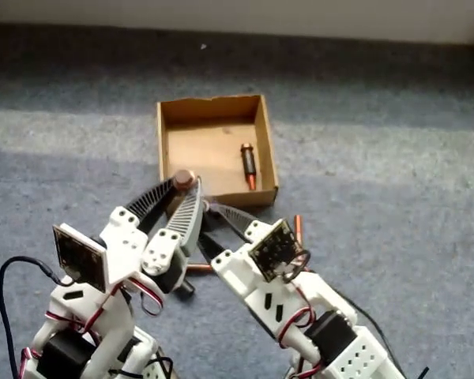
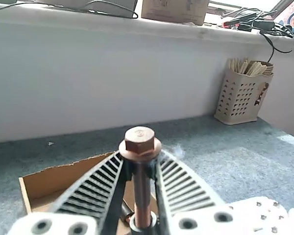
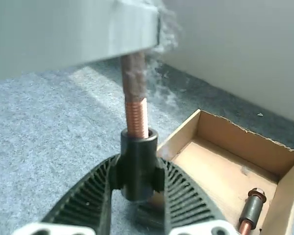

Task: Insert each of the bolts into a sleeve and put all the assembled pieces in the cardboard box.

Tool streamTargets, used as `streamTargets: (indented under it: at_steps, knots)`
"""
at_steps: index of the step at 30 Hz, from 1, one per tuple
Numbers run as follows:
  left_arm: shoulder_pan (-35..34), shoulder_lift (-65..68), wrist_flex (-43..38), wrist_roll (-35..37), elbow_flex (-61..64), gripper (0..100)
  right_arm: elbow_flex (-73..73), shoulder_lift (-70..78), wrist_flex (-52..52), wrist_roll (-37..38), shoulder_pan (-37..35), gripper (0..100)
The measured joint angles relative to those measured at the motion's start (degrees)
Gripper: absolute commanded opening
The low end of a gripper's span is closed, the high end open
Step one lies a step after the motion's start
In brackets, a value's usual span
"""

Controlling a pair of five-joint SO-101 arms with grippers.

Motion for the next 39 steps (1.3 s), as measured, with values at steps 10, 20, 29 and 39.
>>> streamTargets:
  at_steps: [10, 20, 29, 39]
  knots:
    - [2.1, -0.6, 0.6, -0.5, 1.0, 16, 0.0, 0.0, 0.0, 0.0, 0.3, 0.5]
    - [-1.1, -0.4, 4.2, -1.0, 1.5, 21, 0.1, -9.2, 2.0, 0.0, 0.4, 0.5]
    - [-1.2, -0.6, 13.0, -1.0, -8.2, 21, 4.8, -10.9, 3.4, 0.1, 0.4, 0.5]
    - [-17.5, -0.7, 15.4, -4.8, -10.5, 21, 8.5, -10.9, 3.4, 0.1, 7.4, 0.5]
